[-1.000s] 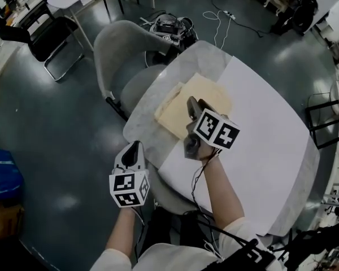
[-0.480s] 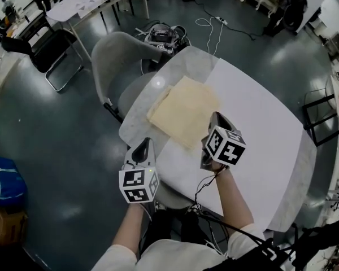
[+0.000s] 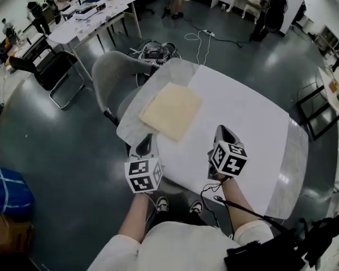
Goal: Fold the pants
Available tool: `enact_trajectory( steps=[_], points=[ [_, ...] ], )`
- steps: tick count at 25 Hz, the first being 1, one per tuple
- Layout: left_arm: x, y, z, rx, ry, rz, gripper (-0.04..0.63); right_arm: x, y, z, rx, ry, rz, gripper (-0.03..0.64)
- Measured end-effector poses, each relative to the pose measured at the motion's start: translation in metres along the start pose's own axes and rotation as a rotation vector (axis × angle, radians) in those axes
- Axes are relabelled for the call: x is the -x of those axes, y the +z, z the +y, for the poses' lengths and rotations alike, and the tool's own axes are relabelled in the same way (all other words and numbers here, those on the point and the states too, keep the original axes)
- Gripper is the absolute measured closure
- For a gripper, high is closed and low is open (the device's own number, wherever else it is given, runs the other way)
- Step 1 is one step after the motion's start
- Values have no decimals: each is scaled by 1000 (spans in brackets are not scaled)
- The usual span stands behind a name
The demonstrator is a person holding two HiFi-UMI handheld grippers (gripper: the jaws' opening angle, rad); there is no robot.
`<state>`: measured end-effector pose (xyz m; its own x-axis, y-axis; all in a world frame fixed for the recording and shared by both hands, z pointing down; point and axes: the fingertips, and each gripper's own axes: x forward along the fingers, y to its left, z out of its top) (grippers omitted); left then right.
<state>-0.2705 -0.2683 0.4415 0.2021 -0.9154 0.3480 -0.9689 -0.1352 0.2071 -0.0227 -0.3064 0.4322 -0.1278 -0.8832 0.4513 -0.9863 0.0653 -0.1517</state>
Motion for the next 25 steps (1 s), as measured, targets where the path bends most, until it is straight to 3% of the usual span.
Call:
enact_trajectory(
  steps=[10,25],
  points=[
    [27,3,-55,-76,-32,-4,578,68,-22,-44,-32,-39,-22,624],
    [31,13,-83,-99,-42,-33,578,79,-9,-53,-12,-4,-45,626]
  ],
)
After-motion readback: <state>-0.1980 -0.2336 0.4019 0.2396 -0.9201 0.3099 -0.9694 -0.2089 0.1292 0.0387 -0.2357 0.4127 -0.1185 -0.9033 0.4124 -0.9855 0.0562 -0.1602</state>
